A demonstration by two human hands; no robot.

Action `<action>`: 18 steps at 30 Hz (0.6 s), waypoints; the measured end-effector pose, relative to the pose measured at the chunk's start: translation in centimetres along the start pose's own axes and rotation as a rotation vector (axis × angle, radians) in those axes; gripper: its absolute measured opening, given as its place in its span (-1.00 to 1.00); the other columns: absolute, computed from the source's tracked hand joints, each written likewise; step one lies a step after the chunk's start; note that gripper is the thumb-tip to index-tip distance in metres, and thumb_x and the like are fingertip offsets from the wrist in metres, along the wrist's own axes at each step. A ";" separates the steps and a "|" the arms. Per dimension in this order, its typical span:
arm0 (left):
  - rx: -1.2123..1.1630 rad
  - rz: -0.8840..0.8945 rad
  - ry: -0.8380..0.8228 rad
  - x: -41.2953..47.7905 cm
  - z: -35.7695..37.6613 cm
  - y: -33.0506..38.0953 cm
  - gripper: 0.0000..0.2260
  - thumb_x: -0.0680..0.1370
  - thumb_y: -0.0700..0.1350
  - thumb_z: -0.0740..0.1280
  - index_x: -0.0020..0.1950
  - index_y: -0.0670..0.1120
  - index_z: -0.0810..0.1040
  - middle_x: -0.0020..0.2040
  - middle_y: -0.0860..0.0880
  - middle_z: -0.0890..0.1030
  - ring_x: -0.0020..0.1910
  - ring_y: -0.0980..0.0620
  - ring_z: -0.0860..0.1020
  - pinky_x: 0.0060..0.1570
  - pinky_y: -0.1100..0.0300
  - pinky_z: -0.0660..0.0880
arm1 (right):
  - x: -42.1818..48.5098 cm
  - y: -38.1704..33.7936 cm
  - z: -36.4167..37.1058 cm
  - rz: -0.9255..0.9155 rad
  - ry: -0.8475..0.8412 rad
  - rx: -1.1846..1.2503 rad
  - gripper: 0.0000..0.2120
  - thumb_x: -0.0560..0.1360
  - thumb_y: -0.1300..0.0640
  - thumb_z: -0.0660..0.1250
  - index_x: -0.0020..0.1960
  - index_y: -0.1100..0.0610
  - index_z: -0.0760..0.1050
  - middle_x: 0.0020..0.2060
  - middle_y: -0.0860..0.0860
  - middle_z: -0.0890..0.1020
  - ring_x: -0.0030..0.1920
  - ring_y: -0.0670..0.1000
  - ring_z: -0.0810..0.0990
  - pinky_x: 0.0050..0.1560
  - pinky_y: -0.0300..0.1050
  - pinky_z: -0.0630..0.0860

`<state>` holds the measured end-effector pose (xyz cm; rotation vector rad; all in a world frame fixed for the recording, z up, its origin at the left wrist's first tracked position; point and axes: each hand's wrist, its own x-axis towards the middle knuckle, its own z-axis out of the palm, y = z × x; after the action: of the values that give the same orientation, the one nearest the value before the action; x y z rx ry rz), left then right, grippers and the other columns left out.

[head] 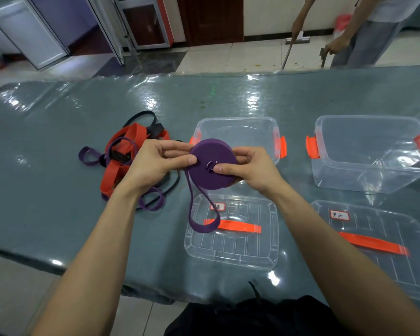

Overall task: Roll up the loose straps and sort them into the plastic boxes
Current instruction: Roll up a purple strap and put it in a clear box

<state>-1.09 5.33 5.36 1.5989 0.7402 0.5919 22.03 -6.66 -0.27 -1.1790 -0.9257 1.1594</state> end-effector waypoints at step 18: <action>0.037 -0.075 -0.032 -1.0 1.7 -2.3 -0.68 0.40 -0.08 0.68 0.13 -0.06 0.82 0.02 -0.17 0.81 0.06 -0.17 0.79 0.11 0.08 0.73 | -0.2 1.0 -1.7 0.048 -0.103 -0.025 -0.44 0.31 0.11 0.70 0.27 0.15 0.69 0.08 0.14 0.79 0.08 0.14 0.79 -0.02 -0.03 0.73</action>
<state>-0.81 3.62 2.88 1.6035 0.7878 0.4994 23.49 -7.17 -1.57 -1.1758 -0.9968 1.2602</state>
